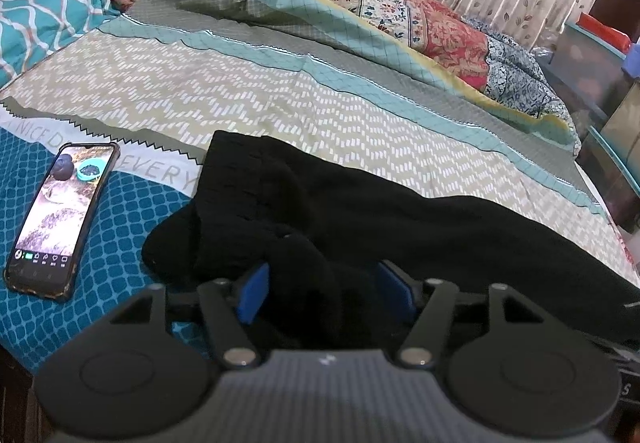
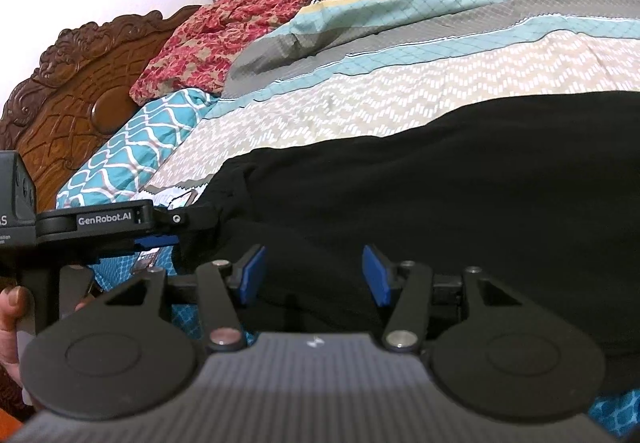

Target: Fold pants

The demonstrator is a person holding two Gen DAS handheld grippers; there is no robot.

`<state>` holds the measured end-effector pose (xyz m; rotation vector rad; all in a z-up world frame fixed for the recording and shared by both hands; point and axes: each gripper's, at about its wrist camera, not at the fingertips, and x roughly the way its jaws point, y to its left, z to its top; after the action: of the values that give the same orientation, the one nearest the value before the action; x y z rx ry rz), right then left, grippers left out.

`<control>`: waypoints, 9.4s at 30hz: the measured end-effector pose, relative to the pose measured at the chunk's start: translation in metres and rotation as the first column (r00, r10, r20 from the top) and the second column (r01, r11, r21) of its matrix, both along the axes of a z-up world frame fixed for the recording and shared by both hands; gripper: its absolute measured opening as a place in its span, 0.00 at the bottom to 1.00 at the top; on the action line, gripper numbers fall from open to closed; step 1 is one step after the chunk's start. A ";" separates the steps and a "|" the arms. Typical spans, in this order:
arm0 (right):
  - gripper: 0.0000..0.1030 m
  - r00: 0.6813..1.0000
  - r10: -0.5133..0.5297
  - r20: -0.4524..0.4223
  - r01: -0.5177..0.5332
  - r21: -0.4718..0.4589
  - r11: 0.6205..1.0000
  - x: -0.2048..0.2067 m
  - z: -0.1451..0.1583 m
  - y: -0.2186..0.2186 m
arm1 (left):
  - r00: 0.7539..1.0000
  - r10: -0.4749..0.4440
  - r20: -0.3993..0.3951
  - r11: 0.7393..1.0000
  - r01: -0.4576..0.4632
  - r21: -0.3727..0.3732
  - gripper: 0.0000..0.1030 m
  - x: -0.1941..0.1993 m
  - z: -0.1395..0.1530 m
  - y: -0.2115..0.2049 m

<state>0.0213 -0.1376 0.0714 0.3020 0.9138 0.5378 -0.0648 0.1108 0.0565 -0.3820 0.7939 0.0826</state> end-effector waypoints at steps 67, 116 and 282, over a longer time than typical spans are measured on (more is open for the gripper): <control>0.54 0.999 -0.037 0.018 0.036 0.032 0.999 -0.004 0.005 -0.012 | 1.000 -0.014 -0.024 1.000 0.014 0.010 0.37 0.009 -0.004 -0.003; 0.12 0.228 -0.973 0.015 0.962 0.151 0.228 -0.086 0.000 -0.425 | 0.975 -0.052 -0.216 0.996 0.066 0.058 0.25 0.041 0.004 -0.044; 0.43 0.993 -0.115 0.001 0.114 -0.172 0.978 -0.009 -0.024 -0.008 | 0.994 0.084 -0.064 0.899 -0.103 -0.425 0.94 -0.011 -0.044 0.086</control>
<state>0.0125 -0.1455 0.0472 0.1992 0.9394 0.3488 -0.0762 0.1965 0.0121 -0.8396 0.8364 0.0045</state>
